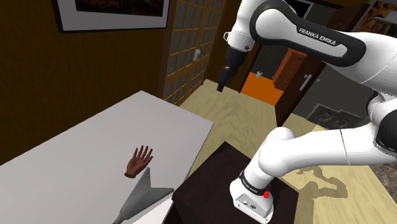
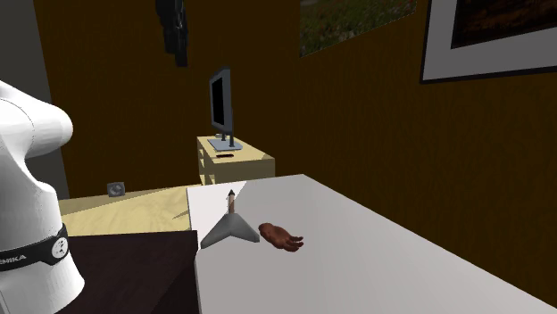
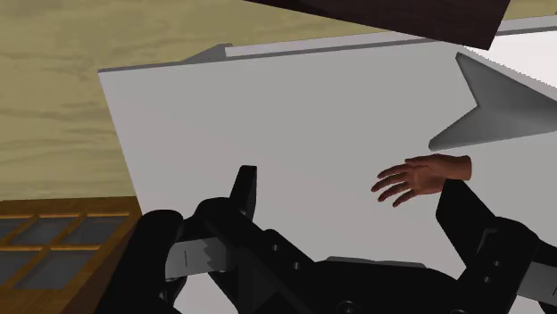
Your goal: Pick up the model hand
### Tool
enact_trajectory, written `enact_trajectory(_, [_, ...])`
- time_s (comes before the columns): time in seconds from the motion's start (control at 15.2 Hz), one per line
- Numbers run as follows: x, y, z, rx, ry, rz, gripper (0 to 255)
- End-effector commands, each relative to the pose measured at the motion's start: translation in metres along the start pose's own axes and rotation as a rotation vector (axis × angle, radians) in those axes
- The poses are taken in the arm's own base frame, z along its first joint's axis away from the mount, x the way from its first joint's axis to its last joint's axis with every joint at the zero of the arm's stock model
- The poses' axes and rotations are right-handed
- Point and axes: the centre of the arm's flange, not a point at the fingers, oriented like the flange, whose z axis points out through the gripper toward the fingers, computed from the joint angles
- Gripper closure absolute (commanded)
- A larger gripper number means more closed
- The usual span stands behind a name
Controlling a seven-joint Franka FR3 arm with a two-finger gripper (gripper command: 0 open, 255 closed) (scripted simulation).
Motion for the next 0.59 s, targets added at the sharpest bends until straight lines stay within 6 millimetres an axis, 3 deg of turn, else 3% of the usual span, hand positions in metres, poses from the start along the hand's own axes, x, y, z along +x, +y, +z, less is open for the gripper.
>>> enact_trajectory(0.0, [0.000, 0.000, 0.000, 0.000, 0.000, 0.000, 0])
enact_trajectory(0.53, [0.058, -0.025, 0.085, -0.019, -0.003, -0.280, 0])
